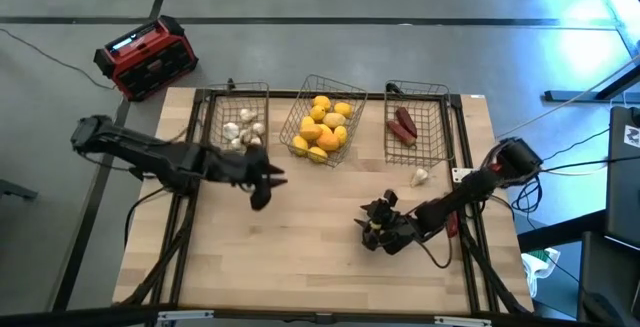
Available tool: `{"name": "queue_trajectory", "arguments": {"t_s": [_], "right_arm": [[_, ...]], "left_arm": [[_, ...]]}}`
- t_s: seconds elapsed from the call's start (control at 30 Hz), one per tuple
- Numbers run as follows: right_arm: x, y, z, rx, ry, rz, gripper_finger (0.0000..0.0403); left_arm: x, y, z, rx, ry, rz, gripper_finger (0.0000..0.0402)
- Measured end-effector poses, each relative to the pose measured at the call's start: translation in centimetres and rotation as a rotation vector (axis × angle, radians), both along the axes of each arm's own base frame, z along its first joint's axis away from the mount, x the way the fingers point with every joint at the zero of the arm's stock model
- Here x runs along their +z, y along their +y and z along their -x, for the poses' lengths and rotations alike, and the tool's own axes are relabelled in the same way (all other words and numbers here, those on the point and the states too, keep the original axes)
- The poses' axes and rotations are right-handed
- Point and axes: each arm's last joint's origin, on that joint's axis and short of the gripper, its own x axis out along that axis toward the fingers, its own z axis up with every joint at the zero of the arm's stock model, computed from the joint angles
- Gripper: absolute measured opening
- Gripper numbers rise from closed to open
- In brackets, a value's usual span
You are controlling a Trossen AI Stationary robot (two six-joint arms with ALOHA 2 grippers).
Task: Sort produce into baskets
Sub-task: Put the garlic into the left wire basket
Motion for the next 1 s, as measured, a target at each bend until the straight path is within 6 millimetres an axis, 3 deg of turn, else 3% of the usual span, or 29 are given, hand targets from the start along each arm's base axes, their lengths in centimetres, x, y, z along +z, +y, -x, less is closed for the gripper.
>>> {"name": "queue_trajectory", "arguments": {"t_s": [0.23,0.5,0.73,1.0], "right_arm": [[3.4,-2.0,3.0,-0.108,0.105,-0.048,0.0211],[6.8,-5.0,8.2,-0.336,0.232,-0.17,0.0211],[7.0,-6.4,10.8,-0.54,0.388,-0.218,0.0211],[6.3,-7.0,11.3,-0.638,0.401,-0.12,0.0211]], "left_arm": [[-3.8,-3.2,-1.4,-0.005,0.09,-0.034,0.014],[-6.7,-4.5,-3.3,-0.007,0.145,-0.043,0.014],[-8.0,-4.8,-4.2,-0.005,0.156,-0.045,0.014],[-8.1,-4.9,-4.5,-0.004,0.15,-0.042,0.014]]}}
